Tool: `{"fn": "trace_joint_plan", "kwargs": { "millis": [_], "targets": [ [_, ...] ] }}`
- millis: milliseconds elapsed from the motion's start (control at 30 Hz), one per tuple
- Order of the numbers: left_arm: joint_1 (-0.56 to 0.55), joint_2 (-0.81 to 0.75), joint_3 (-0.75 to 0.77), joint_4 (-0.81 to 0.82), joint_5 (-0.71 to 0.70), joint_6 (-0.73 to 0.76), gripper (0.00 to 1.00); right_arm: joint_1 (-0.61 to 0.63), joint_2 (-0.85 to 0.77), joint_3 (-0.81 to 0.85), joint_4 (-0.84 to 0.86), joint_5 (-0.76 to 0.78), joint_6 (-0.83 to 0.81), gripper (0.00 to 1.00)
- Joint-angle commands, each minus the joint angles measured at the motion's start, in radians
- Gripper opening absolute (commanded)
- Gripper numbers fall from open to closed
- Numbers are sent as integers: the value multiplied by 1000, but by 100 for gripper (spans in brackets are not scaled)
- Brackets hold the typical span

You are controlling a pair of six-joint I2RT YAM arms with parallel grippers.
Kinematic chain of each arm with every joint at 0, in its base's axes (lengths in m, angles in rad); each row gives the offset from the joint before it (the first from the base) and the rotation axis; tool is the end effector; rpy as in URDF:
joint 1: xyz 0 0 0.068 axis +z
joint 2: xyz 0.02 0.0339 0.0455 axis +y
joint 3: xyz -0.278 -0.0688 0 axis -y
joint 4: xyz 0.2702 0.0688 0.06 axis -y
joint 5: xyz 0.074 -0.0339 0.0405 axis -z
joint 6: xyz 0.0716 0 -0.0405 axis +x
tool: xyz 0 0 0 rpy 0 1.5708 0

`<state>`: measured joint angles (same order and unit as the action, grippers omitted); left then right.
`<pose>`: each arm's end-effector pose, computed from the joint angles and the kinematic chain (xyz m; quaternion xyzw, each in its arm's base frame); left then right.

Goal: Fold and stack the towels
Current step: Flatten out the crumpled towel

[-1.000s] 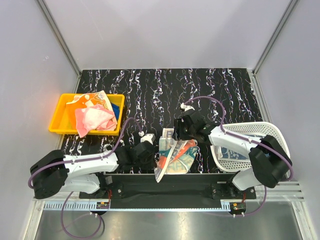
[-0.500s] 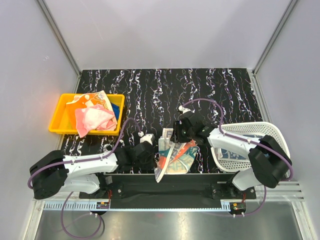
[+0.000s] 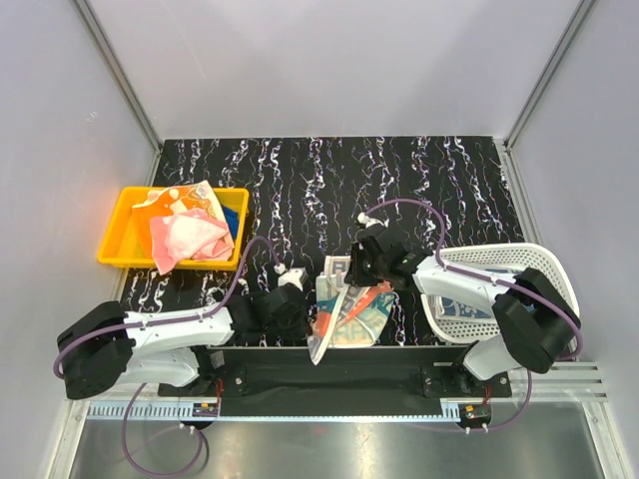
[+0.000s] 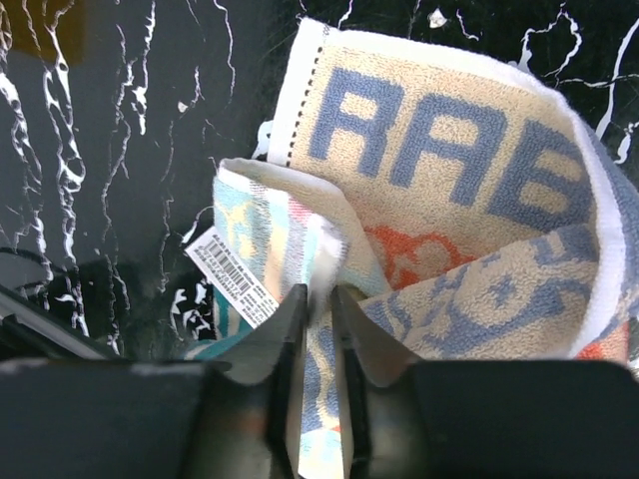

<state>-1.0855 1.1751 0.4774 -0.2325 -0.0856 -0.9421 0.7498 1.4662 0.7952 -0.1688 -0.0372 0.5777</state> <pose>0.1198 -0.2141 0.1259 0.0545 0.9468 -0.2455 0.2008 0.2449 0.2317 0.1606 -0.0869 0.9298 0.2338 0.2708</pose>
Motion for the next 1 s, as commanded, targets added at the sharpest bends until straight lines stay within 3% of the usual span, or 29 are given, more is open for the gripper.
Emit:
{"fn": "trace_joint_plan", "kwargs": {
  "millis": [0, 133, 467, 633, 767, 967],
  "targets": [
    [-1, -38, -16, 33, -22, 12, 6, 11, 14, 50, 23, 25, 8, 16],
    [-5, -60, -7, 13, -31, 28, 16, 10, 16, 90, 18, 22, 13, 0],
    [-109, -144, 78, -125, -134, 34, 51, 32, 49, 209, 12, 11, 25, 0],
    [-200, -129, 131, -203, -278, -36, 66, 63, 91, 242, 35, 7, 47, 0],
    [-254, -72, 174, -286, -377, -151, 72, 74, 121, 266, 31, 16, 48, 0],
    [-378, 136, 367, -479, -542, -311, 75, 75, 140, 277, 32, 26, 53, 0]
  ]
}}
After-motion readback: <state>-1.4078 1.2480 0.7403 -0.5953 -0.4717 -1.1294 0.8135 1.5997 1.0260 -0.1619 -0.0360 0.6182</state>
